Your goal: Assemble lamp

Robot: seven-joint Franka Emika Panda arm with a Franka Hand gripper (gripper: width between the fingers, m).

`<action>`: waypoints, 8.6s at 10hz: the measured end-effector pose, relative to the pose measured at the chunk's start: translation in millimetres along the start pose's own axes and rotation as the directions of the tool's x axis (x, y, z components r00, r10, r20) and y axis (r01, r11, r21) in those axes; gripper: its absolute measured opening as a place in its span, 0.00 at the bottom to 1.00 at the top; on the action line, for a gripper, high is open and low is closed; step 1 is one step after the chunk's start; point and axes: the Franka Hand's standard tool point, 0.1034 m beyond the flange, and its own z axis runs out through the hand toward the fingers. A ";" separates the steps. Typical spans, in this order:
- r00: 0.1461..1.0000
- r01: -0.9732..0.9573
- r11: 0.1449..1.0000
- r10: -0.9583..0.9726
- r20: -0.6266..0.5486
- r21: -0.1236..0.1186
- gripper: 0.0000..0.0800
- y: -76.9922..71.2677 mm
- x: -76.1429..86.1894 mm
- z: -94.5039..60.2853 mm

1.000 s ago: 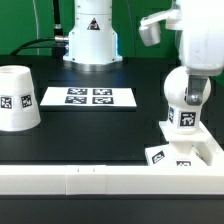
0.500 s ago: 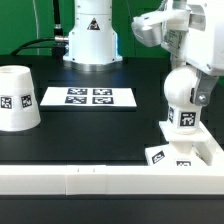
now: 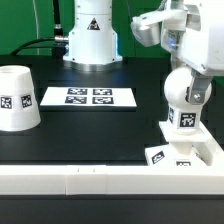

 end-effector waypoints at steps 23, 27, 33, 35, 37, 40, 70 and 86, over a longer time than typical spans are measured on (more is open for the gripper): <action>-0.388 -0.920 -0.389 0.921 0.033 0.051 0.72 -3.2 1.9 3.2; -0.547 -0.835 -0.548 0.836 0.044 0.048 0.72 -3.4 1.1 2.9; -0.754 -0.648 -0.758 0.652 0.083 0.070 0.80 -7.6 3.5 3.6; -0.659 -0.747 -0.664 0.747 0.092 0.039 0.87 -13.9 9.4 -0.4; -0.525 -0.846 -0.530 0.847 0.077 0.054 0.87 -16.4 18.8 -8.9; -0.374 -0.920 -0.381 0.923 0.087 0.094 0.87 -37.3 7.4 -22.7; 0.128 -0.990 0.125 0.991 0.037 0.070 0.87 -176.1 -224.0 4.1; 0.164 -0.983 0.158 0.984 0.065 0.088 0.06 -168.2 -190.5 21.8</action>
Offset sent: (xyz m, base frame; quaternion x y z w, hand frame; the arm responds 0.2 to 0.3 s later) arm -0.0013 0.0063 -0.0084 0.0343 0.0133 0.2538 0.9666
